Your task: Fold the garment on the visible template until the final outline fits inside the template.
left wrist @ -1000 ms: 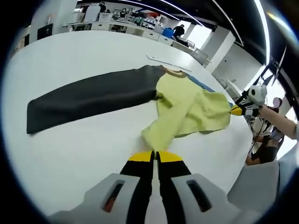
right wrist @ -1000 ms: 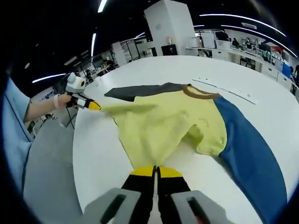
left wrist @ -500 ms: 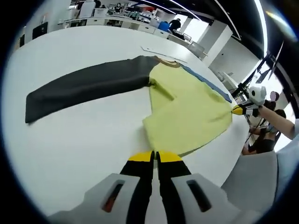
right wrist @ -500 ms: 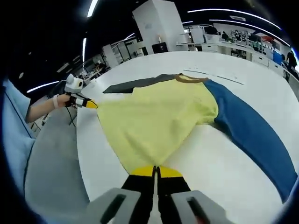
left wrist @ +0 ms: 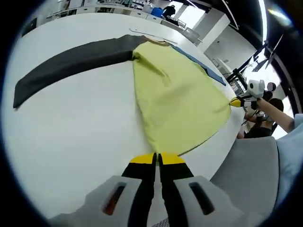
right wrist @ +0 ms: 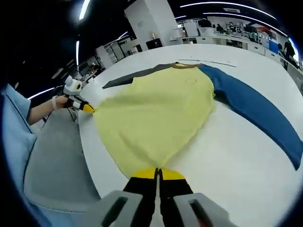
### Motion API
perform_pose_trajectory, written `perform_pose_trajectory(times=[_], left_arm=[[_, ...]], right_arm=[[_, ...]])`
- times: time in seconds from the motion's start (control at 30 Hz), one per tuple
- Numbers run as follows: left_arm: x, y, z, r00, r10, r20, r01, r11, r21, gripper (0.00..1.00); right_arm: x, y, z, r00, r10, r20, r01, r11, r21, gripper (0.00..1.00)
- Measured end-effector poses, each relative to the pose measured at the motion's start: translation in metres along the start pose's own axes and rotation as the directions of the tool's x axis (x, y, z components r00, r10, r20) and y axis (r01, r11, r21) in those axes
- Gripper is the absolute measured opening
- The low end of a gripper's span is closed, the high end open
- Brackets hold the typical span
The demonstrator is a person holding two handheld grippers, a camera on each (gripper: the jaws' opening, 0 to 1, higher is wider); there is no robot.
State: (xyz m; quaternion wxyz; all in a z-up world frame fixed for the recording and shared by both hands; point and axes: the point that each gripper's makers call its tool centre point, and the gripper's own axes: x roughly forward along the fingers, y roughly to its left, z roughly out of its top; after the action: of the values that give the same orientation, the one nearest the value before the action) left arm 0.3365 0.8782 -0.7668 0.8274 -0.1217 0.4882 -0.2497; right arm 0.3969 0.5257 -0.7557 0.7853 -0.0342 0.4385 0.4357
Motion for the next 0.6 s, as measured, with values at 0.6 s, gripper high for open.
perform_pose_trajectory(times=[0.6], left_arm=[[0.006, -0.014, -0.020, 0.997, -0.057, -0.048, 0.056, 0.998, -0.026, 0.00]], right_arm=[[-0.005, -0.017, -0.012, 0.999, -0.033, -0.018, 0.033, 0.998, 0.045, 0.00]])
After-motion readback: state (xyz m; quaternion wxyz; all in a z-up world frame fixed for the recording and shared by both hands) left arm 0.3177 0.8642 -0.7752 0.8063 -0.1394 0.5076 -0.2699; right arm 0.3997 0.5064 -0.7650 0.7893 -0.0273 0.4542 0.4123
